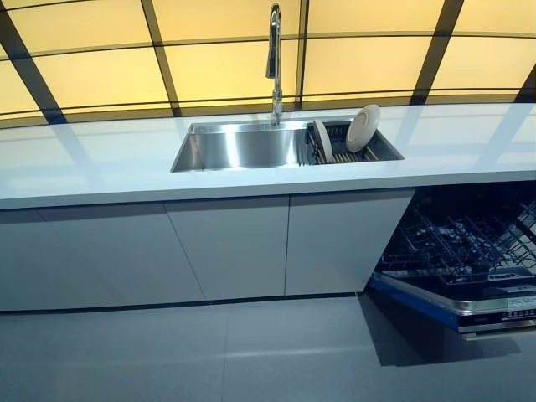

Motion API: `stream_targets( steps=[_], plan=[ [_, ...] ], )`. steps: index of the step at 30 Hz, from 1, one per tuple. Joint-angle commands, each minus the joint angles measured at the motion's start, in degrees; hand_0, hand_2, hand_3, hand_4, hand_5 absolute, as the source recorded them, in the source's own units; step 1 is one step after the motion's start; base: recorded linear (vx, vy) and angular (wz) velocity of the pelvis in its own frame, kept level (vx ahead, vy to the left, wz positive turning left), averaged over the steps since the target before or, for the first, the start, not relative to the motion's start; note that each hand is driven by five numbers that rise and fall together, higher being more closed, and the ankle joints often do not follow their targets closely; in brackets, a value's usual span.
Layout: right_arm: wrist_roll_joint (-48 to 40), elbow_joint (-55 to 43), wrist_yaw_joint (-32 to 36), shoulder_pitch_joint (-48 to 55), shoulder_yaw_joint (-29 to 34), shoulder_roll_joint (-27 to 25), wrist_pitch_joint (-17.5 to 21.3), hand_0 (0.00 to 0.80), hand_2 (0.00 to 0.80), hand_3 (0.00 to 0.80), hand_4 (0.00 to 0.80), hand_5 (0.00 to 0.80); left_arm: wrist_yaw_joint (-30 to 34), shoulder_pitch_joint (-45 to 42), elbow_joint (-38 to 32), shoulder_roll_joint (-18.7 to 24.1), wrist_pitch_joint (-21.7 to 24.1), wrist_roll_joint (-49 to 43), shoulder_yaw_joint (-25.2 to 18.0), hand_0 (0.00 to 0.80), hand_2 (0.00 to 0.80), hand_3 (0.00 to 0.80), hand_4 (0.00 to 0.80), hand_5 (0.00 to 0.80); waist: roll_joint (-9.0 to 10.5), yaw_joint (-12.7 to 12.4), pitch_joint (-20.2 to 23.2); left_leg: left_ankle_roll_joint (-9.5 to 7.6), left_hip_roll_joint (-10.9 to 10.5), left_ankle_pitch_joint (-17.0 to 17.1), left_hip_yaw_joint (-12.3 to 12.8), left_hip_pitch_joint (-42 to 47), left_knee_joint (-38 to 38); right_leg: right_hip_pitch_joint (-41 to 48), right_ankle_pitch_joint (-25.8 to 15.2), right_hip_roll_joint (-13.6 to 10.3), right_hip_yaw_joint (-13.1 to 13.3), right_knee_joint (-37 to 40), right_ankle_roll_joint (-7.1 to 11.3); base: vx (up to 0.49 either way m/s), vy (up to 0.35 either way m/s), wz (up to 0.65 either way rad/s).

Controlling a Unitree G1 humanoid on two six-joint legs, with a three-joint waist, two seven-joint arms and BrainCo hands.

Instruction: Take plates into dishwasher

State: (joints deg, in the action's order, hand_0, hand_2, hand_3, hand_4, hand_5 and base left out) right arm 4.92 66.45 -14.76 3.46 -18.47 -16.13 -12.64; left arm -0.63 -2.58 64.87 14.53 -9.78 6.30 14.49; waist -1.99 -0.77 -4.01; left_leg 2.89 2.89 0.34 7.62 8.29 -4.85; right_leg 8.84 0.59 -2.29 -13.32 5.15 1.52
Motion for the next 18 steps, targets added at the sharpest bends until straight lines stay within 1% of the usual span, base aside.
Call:
stream_targets(
  steps=[1, 2, 6, 8, 11, 16, 18],
  plan=[
    [-1.0, 3.4, -0.2, -4.3, 0.0, 0.4, -0.6, 0.0, 0.0, 0.0, 0.0, 0.0, -1.2, 4.1, 3.0, 0.5, 0.5, -1.0, -1.2, 0.0, 0.0, 0.0, 0.0, 0.0, 1.49, 0.0, -1.6, -6.24, -5.6, -6.6, -0.4, 1.6, -0.2, 0.0, 3.5, 1.1, -0.5, -1.5, 1.14, 0.0, 0.0, 0.0],
    [-1.0, 3.2, -0.1, -4.2, 0.0, 0.3, -0.7, 0.0, 0.0, 0.0, 0.0, 0.0, -1.5, 4.0, 2.7, 0.6, 0.6, -0.9, -1.1, 0.0, 0.0, 0.0, 0.0, 0.0, 1.47, 0.0, -1.6, -6.24, -5.6, -6.5, -0.3, 1.6, -0.2, 0.0, 3.5, 1.0, -0.5, -1.5, 1.14, 0.0, 0.0, 0.0],
    [-1.0, 3.2, -0.1, -4.0, 0.3, 0.3, -0.8, 0.0, 0.0, 0.0, 0.0, 0.0, 0.7, 3.8, 2.5, 0.6, 0.2, -0.6, -1.2, 0.0, 0.0, 0.0, 0.0, 0.0, 1.49, -0.1, -1.6, -6.2, -5.6, -6.6, -0.3, 1.5, -0.2, 0.1, 3.6, 1.1, -0.7, -1.4, 1.13, 0.0, 0.0, 0.0],
    [-0.6, 3.1, 0.2, -3.9, 0.5, 0.3, -0.9, 0.0, 0.0, 0.0, 0.0, 0.0, 0.6, 3.5, 2.5, 0.6, 1.1, -0.9, -1.3, 0.0, 0.0, 0.0, 0.0, 0.0, 1.45, 0.0, -1.7, -6.15, -5.6, -6.4, -0.3, 1.5, -0.2, 0.0, 3.5, 1.1, -0.8, -1.4, 1.14, 0.0, 0.0, 0.0],
    [-0.6, 3.4, 0.6, -3.9, 0.5, 0.2, -0.8, 0.0, 0.0, 0.0, 0.0, 0.0, 0.4, 3.5, 2.6, 0.7, 0.9, -1.1, -1.2, 0.0, 0.0, 0.0, 0.0, 0.0, 1.33, -0.1, -1.9, -5.93, -5.4, -6.8, -0.5, 1.9, -0.1, 0.2, 4.1, 1.1, -0.7, -1.9, 1.28, 0.002, -0.011, 0.0],
    [-1.0, 3.4, 1.3, -4.6, 0.5, -0.2, -1.1, 0.0, 0.0, 0.0, 0.0, 0.0, 0.3, 4.1, 2.4, 0.7, 0.1, -0.9, -0.8, 0.0, 0.0, 0.0, 0.0, 0.0, 1.07, -0.1, -2.6, -5.99, -5.3, -6.7, -0.8, 1.4, 0.2, -0.5, 5.0, 1.1, -0.6, -3.4, 0.81, -0.009, -0.013, 0.0],
    [-1.3, 3.3, 1.6, -5.5, 0.4, -0.7, -1.4, 0.0, 0.0, 0.0, 0.0, 0.0, -0.1, 4.7, 2.4, 0.7, -0.5, -0.7, -0.6, 0.0, 0.0, 0.0, 0.0, 0.0, 1.11, -0.1, -3.0, -6.21, -5.3, -6.3, -0.8, 0.5, 0.8, -1.3, 4.8, 1.1, -0.6, -3.8, 0.34, -0.053, -0.044, 0.02]
  ],
)
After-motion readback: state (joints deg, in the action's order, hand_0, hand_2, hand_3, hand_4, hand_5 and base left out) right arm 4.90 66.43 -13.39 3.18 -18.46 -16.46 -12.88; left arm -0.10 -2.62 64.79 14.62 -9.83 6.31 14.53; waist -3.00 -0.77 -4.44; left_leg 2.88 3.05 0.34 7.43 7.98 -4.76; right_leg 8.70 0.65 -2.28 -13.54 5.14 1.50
